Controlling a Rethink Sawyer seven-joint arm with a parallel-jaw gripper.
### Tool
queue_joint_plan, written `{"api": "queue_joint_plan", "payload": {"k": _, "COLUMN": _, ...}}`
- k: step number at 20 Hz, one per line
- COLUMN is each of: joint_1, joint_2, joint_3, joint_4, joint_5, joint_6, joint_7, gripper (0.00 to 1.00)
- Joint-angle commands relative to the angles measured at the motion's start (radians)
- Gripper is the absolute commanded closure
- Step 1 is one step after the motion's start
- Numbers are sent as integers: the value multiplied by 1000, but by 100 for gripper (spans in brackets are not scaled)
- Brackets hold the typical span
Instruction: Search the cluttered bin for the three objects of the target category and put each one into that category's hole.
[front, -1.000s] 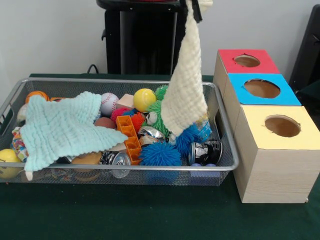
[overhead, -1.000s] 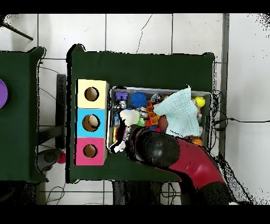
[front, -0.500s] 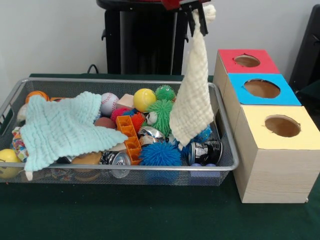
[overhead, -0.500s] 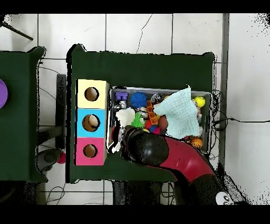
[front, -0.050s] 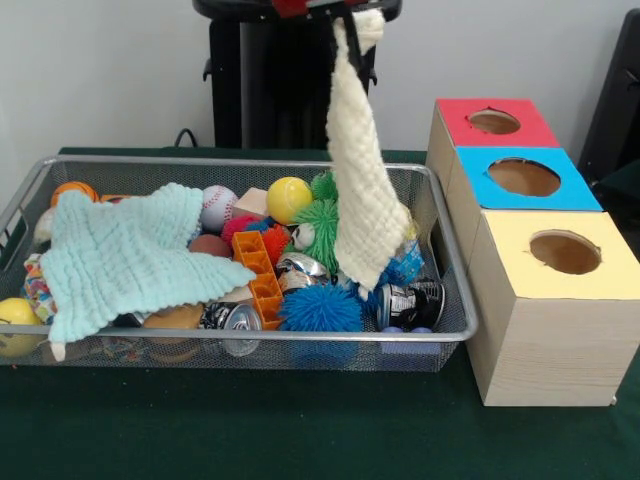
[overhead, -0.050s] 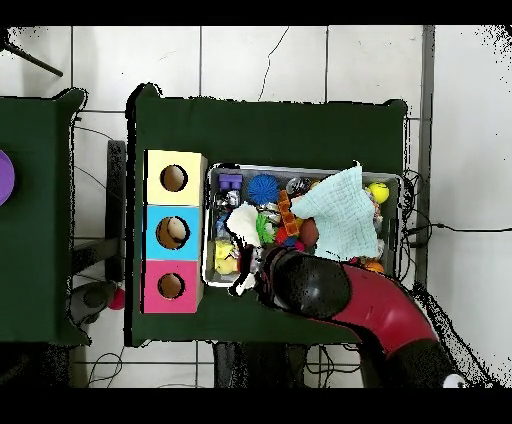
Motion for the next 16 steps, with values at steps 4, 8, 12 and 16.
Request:
{"api": "queue_joint_plan", "payload": {"k": 4, "joint_1": -119, "joint_2": 77, "joint_3": 77, "joint_4": -115, "joint_5": -132, "joint_6": 168, "joint_7": -198, "gripper": 100}}
{"api": "queue_joint_plan", "payload": {"k": 8, "joint_1": -133, "joint_2": 111, "joint_3": 62, "joint_4": -162, "joint_5": -231, "joint_6": 154, "joint_7": -200, "gripper": 100}}
{"api": "queue_joint_plan", "payload": {"k": 12, "joint_1": -98, "joint_2": 140, "joint_3": 15, "joint_4": -202, "joint_5": -377, "joint_6": 73, "joint_7": -143, "gripper": 100}}
{"api": "queue_joint_plan", "payload": {"k": 16, "joint_1": -26, "joint_2": 183, "joint_3": -57, "joint_4": -226, "joint_5": -502, "joint_6": -23, "joint_7": 0, "gripper": 100}}
